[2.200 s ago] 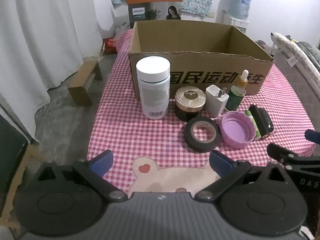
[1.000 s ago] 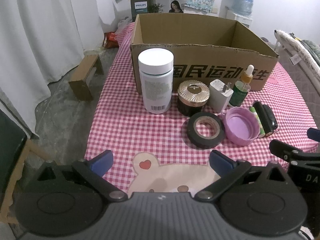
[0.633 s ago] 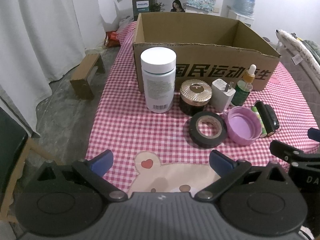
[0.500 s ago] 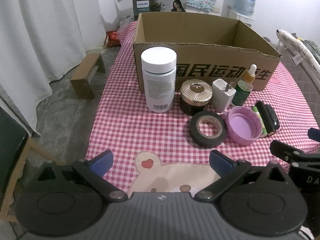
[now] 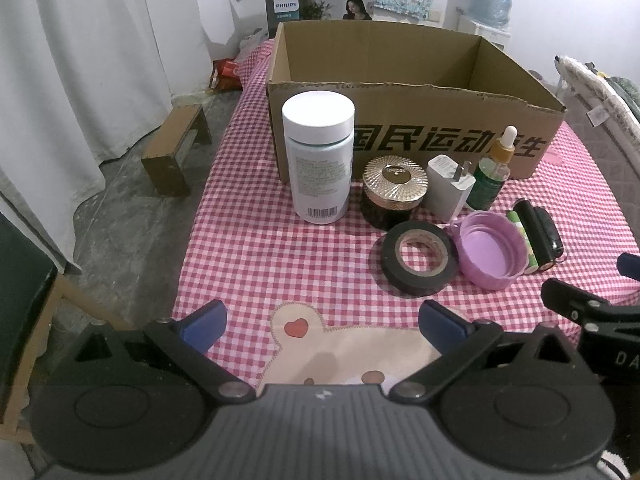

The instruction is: Organize rigid objects

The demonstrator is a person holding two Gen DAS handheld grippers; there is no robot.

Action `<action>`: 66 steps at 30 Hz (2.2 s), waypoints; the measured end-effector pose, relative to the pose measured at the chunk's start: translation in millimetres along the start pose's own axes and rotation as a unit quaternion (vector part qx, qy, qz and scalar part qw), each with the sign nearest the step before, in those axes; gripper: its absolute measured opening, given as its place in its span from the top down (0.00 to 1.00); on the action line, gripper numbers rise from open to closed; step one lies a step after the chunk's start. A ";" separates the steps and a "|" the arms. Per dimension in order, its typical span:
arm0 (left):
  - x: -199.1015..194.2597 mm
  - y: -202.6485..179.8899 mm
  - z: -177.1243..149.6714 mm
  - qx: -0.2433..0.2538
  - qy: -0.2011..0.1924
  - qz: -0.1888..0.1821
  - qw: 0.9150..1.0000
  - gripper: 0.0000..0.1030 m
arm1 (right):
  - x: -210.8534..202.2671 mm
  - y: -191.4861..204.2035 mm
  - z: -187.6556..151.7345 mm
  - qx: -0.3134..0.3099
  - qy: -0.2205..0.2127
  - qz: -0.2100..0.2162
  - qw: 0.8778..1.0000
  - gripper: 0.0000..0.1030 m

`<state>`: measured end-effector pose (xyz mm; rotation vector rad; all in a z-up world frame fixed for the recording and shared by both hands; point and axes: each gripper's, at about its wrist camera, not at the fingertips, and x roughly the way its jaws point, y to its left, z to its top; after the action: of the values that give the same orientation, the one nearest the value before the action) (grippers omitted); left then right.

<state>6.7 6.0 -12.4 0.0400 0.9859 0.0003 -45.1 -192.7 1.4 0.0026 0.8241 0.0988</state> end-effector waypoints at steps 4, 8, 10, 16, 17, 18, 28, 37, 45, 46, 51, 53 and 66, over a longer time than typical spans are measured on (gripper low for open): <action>2.7 -0.4 2.5 0.001 0.004 0.000 1.000 0.00 | 1.6 0.3 1.3 -0.001 0.001 -0.001 1.000 0.01; 5.9 -2.2 5.9 0.005 0.007 -0.001 1.000 0.00 | 5.6 -0.9 4.3 0.000 0.003 -0.001 1.000 0.01; 8.1 -4.0 8.3 0.009 0.007 -0.004 1.000 0.00 | 7.6 -2.6 5.5 0.002 0.003 0.000 1.000 0.01; 11.4 -13.8 16.6 0.032 -0.012 -0.033 0.999 0.00 | 8.2 -23.2 8.2 0.026 -0.008 0.015 1.000 0.01; 11.2 -15.7 18.3 0.037 -0.017 -0.043 0.998 0.00 | 7.0 -29.5 8.8 0.034 -0.013 0.020 0.999 0.01; 10.8 -17.9 20.6 0.043 -0.024 -0.057 0.997 0.00 | 5.3 -37.1 9.9 0.043 -0.020 0.025 0.999 0.01; 12.0 -73.9 46.5 0.142 -0.082 -0.189 0.968 0.02 | 12.7 -107.9 25.3 0.102 -0.047 0.018 0.993 0.02; 36.9 -141.7 47.1 0.244 -0.061 -0.230 0.940 0.37 | 69.7 -114.8 38.3 0.101 0.042 0.070 0.991 0.50; 56.2 -153.6 48.0 0.253 -0.034 -0.251 0.934 0.57 | 106.2 -100.5 48.4 0.066 0.099 0.091 0.989 0.74; 58.2 -154.4 49.1 0.255 -0.031 -0.253 0.933 0.57 | 109.8 -99.6 48.8 0.064 0.104 0.095 0.988 0.75; 61.6 -157.6 54.5 0.267 -0.026 -0.264 0.926 0.58 | 115.7 -103.1 51.9 0.064 0.108 0.098 0.987 0.77; 65.0 -162.2 56.8 0.274 -0.022 -0.267 0.924 0.58 | 116.4 -110.2 52.6 0.073 0.108 0.090 0.987 0.78; 94.0 -200.7 70.8 0.299 0.018 -0.274 0.914 0.58 | 116.6 -149.1 46.2 0.149 0.108 0.126 0.975 0.81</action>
<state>114.1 -195.3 -58.6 0.3242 0.9766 -0.8233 80.4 -329.1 -58.7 0.3855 1.0487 0.2167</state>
